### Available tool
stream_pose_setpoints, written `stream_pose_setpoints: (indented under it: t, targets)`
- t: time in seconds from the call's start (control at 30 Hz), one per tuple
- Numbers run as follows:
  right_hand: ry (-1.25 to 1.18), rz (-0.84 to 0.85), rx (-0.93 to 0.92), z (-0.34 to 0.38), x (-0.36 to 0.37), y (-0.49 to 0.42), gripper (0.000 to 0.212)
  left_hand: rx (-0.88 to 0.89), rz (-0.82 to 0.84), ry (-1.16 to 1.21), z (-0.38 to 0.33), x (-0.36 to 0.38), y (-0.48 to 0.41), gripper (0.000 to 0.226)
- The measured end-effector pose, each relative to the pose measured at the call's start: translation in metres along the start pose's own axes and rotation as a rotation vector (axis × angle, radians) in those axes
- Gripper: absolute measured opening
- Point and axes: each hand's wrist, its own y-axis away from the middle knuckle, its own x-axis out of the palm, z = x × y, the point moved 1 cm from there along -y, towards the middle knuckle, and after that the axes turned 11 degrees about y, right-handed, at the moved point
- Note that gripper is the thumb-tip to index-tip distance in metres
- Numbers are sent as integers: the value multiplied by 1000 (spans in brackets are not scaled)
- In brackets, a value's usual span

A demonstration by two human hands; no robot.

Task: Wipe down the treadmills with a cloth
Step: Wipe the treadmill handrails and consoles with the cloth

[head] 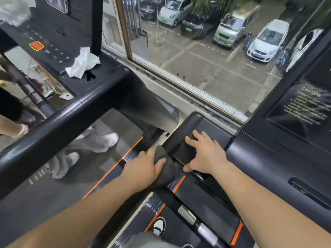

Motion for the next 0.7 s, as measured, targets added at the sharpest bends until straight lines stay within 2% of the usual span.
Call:
stream_pose_setpoints:
  t: [0.1, 0.17, 0.23, 0.33, 0.47, 0.53, 0.63, 0.7]
  targets:
    - [-19, -5, 22, 3, 1, 0, 117, -124, 98, 275, -32, -3, -57, 58]
    - [-41, -11, 32, 5, 1, 0, 119, -110, 56, 324, -45, 2, -65, 58]
    - [-54, -10, 39, 5, 1, 0, 119, -24, 22, 221, -47, 3, -40, 67]
    - [-57, -3, 44, 2, 3, -1, 118, 84, 27, -55, -24, 2, 14, 83]
    - [-60, 2, 45, 4, 4, -2, 117, 57, 30, -185, -14, -6, 27, 82]
    - [-71, -6, 52, 4, 4, -3, 116, 27, 42, -88, -26, -8, 0, 75]
    - [-70, -21, 43, 2, 5, -1, 115, -68, 171, 308, -46, -17, -45, 62]
    - [-62, -36, 44, 2, 3, -1, 115, -82, 168, 402, -48, -14, -49, 60]
